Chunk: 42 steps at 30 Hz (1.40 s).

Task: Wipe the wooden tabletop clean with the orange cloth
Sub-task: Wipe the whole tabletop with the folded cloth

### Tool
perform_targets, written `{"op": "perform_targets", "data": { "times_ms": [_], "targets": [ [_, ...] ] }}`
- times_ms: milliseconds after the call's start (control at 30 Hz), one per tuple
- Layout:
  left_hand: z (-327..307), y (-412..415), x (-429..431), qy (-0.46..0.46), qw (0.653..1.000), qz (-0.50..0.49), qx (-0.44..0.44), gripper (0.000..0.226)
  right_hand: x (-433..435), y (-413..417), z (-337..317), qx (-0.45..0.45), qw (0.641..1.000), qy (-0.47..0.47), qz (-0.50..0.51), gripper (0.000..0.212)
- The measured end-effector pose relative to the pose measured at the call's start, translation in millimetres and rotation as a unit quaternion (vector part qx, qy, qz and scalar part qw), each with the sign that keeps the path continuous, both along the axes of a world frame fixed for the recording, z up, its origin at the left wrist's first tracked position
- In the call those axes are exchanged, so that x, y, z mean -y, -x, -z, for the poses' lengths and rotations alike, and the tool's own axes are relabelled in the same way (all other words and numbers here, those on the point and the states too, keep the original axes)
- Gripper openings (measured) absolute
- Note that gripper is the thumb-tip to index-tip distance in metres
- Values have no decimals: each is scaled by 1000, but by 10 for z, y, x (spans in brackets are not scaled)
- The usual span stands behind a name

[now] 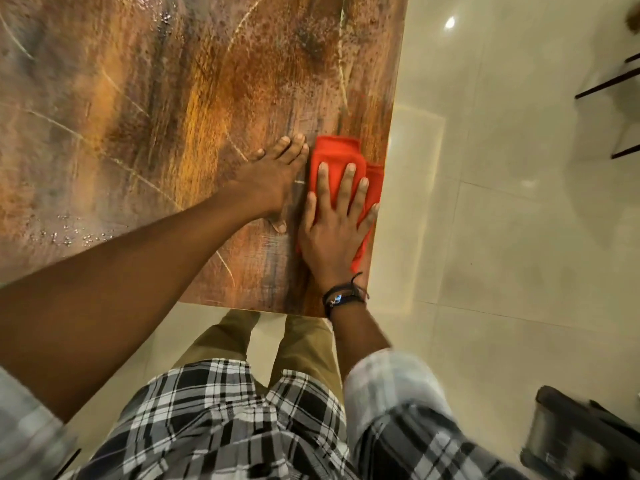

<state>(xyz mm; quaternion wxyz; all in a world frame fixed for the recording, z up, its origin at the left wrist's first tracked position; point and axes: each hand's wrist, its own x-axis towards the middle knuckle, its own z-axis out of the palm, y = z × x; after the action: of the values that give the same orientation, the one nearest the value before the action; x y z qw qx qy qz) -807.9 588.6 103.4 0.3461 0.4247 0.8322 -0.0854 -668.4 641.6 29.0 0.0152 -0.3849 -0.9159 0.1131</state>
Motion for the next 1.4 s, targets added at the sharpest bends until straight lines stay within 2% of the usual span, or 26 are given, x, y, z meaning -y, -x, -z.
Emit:
{"op": "perform_targets", "data": {
  "times_ms": [133,233,467,700,867,933,967,1033,1100,1200,1400],
  "targets": [
    [-2,15,1,-4,1000,-4,9,130,574,-708,-47,8,999,27,-35,56],
    [13,31,7,-4,1000,0,9,137,634,-944,-32,20,999,24,-44,58],
    [49,59,8,1,1000,10,7,138,-14,-357,6,2,998,41,51,58],
    [59,57,-10,6,1000,5,5,140,-788,552,21,14,999,15,44,61],
    [93,42,-16,11,1000,1,7,138,-570,402,5,19,1000,-9,1,61],
    [28,51,-54,11,1000,2,11,128,-325,195,-4,21,1000,-3,-22,59],
    [-19,62,-92,5,1000,-7,13,115,-183,69,-11,26,999,3,-33,59],
    [-97,121,-196,-53,997,-62,-3,77,86,-213,-28,36,998,20,-53,60],
    [-96,227,-294,-160,979,-106,-64,48,229,-456,-51,44,996,39,-70,61],
    [102,482,-423,-268,949,-123,-107,46,179,-555,-63,52,995,36,-73,62],
    [554,1061,-701,-308,933,-126,-140,56,-299,-75,-5,40,998,46,-18,63]
  ]
}}
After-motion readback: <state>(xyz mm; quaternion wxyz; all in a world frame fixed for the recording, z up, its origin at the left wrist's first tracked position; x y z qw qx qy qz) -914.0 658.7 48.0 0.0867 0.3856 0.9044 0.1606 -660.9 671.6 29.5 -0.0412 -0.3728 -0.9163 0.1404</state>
